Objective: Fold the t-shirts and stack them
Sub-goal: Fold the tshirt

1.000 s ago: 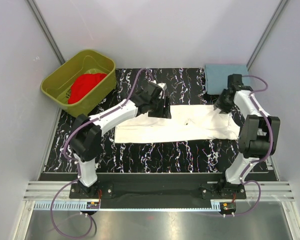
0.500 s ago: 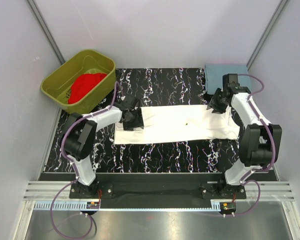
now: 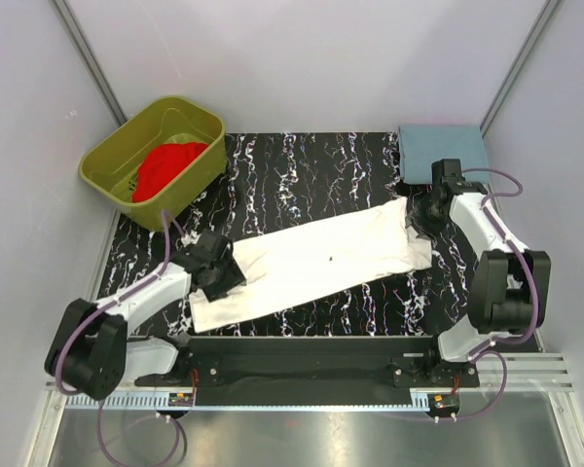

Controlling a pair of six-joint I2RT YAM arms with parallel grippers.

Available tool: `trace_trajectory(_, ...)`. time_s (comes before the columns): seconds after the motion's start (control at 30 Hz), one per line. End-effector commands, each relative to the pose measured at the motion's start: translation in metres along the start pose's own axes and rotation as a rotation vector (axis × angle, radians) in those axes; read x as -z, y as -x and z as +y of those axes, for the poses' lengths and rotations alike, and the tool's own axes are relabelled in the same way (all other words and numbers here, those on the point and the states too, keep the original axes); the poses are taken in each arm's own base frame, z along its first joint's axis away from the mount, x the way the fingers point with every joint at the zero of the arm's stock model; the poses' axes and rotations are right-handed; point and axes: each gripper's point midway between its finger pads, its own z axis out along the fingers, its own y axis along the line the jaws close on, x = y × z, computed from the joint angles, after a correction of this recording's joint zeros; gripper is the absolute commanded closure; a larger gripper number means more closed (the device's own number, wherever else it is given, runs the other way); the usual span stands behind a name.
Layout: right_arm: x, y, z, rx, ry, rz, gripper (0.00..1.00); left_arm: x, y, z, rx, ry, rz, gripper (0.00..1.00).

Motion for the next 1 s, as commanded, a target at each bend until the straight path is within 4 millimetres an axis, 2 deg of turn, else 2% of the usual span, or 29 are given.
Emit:
trace_trajectory(0.0,-0.014,0.013,0.010,-0.128,-0.020,-0.022,0.53,0.023,0.010,-0.005,0.034,-0.009,-0.045,0.36)
trace_trajectory(0.07,-0.020,0.011,0.018,-0.238,-0.013,-0.012,0.54,0.034,0.026,-0.023,-0.016,-0.061,-0.087,0.34)
trace_trajectory(0.1,-0.026,0.003,0.027,-0.237,-0.004,0.004,0.53,0.040,0.032,-0.043,-0.042,-0.130,-0.085,0.34)
trace_trajectory(0.2,-0.041,-0.006,0.046,-0.292,0.008,0.055,0.52,0.034,0.037,-0.075,-0.104,-0.212,-0.033,0.34)
trace_trajectory(0.27,-0.049,-0.011,0.049,-0.334,-0.021,0.071,0.51,0.024,0.035,-0.077,-0.108,-0.189,0.004,0.34)
trace_trajectory(0.37,-0.063,-0.018,0.052,-0.339,-0.054,0.076,0.51,-0.001,0.030,-0.061,-0.104,-0.100,0.040,0.34)
trace_trajectory(0.43,-0.072,-0.012,0.056,-0.306,-0.074,0.043,0.50,-0.017,0.025,-0.035,-0.055,-0.009,0.073,0.34)
trace_trajectory(0.53,-0.084,-0.004,0.060,-0.227,-0.098,0.017,0.50,-0.030,0.024,-0.004,0.046,0.064,0.092,0.34)
trace_trajectory(0.57,-0.094,-0.005,0.060,-0.218,-0.108,0.030,0.50,-0.034,0.016,0.012,0.079,0.102,0.109,0.35)
trace_trajectory(0.63,-0.100,-0.004,0.074,-0.194,-0.068,0.038,0.51,-0.035,0.014,0.028,0.145,0.130,0.117,0.35)
trace_trajectory(0.73,-0.111,-0.008,0.092,-0.155,-0.050,0.047,0.51,-0.027,0.014,0.033,0.185,0.142,0.084,0.36)
trace_trajectory(0.77,-0.119,-0.014,0.096,-0.136,-0.053,0.059,0.51,-0.022,0.023,0.034,0.186,0.141,0.036,0.35)
trace_trajectory(0.8,-0.119,-0.009,0.108,-0.126,-0.028,0.050,0.51,-0.018,0.025,0.035,0.194,0.148,0.022,0.35)
trace_trajectory(0.87,-0.132,-0.010,0.113,-0.103,-0.029,0.067,0.51,-0.006,0.031,0.035,0.202,0.152,-0.010,0.35)
trace_trajectory(0.9,-0.130,0.002,0.128,-0.097,0.006,0.049,0.51,0.005,0.043,0.029,0.212,0.126,-0.066,0.35)
trace_trajectory(0.93,-0.132,0.006,0.134,-0.050,0.026,0.045,0.51,0.013,0.047,0.027,0.212,0.116,-0.089,0.35)
trace_trajectory(0.97,-0.137,0.012,0.150,-0.029,0.069,0.048,0.51,0.026,0.058,0.020,0.211,0.078,-0.145,0.35)
